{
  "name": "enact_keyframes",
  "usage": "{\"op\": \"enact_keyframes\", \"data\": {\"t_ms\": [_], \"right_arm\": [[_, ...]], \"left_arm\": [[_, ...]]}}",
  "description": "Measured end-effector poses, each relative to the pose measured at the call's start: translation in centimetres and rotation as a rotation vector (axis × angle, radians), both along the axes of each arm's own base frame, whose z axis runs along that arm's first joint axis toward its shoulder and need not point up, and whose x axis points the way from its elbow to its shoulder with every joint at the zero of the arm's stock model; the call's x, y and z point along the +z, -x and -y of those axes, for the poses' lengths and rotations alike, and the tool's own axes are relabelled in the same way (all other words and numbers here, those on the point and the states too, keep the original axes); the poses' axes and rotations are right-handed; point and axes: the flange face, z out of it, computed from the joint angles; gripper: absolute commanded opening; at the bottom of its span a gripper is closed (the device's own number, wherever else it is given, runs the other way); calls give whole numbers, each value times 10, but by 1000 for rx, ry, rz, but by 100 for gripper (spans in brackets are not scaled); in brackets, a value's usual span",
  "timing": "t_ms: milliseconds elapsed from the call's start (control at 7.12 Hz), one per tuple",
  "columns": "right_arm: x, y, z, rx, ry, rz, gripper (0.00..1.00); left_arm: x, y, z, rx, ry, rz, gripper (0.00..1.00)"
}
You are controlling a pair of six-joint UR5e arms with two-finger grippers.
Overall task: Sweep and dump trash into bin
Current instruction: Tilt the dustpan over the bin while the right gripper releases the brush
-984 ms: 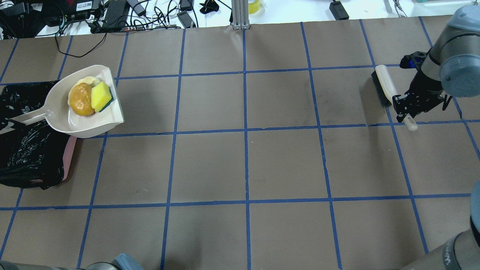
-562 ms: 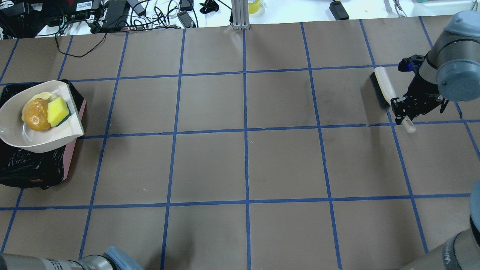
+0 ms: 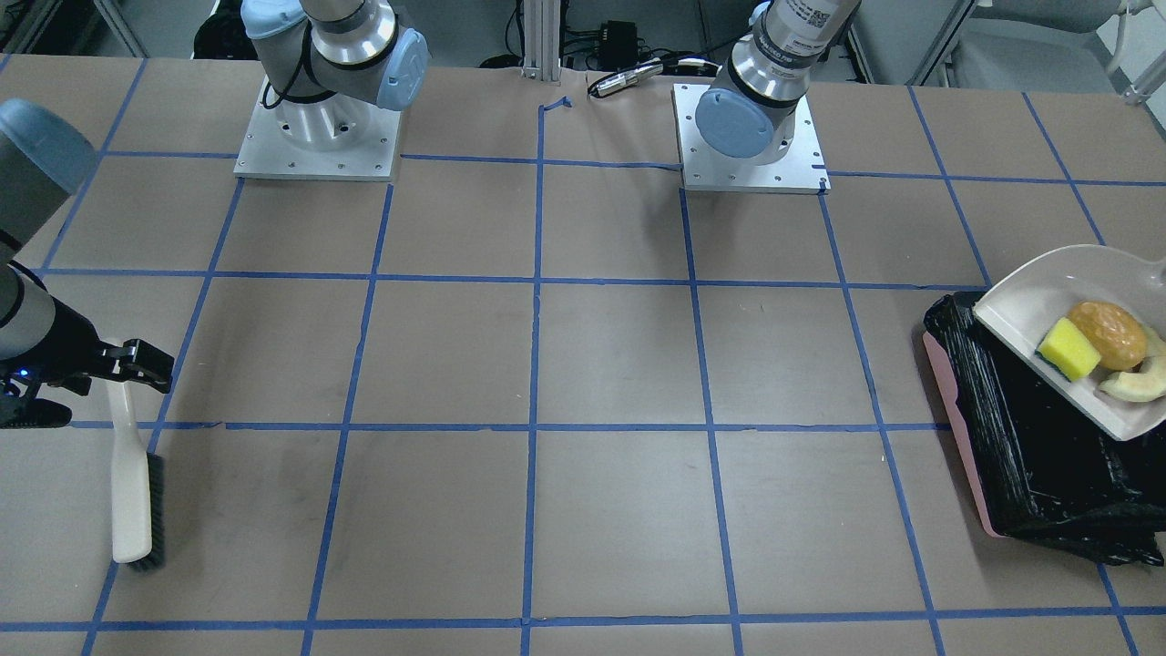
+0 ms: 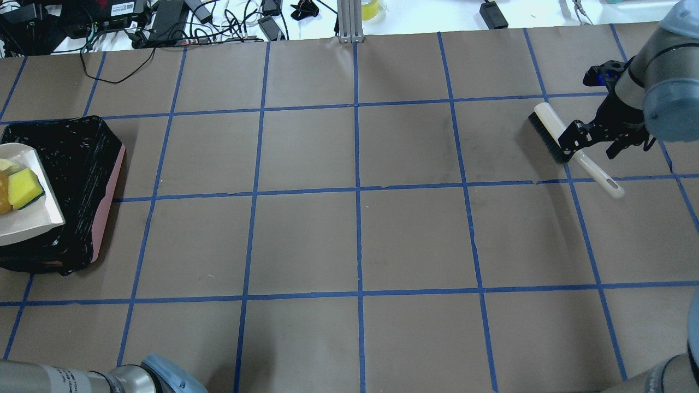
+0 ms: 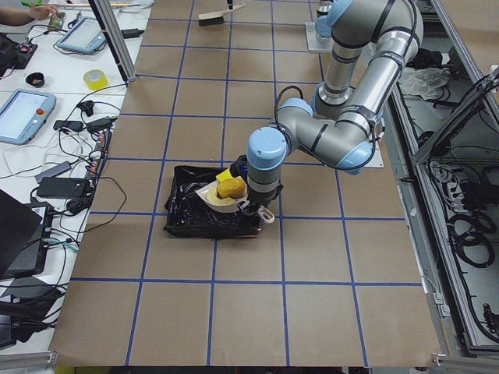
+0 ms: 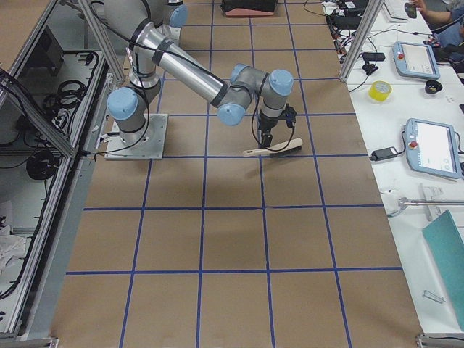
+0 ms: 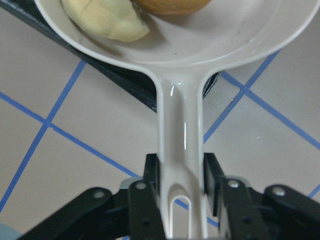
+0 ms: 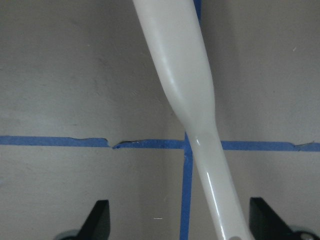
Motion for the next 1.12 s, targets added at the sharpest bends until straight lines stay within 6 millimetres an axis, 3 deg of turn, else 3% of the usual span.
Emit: {"op": "enact_keyframes", "data": {"t_ms": [422,703,1124], "right_arm": [[77,-58,-9,11,20,-8,100],[122,-81,-6,-14,-16,-4,100],[134,-101,-3,-15,-24,-4,100]], "left_arm": [[28,-20,9,-77,-10,105,0],[35,-10,31,-267,-59,185,0],[45,31,82,-588,-209,395,0]]}}
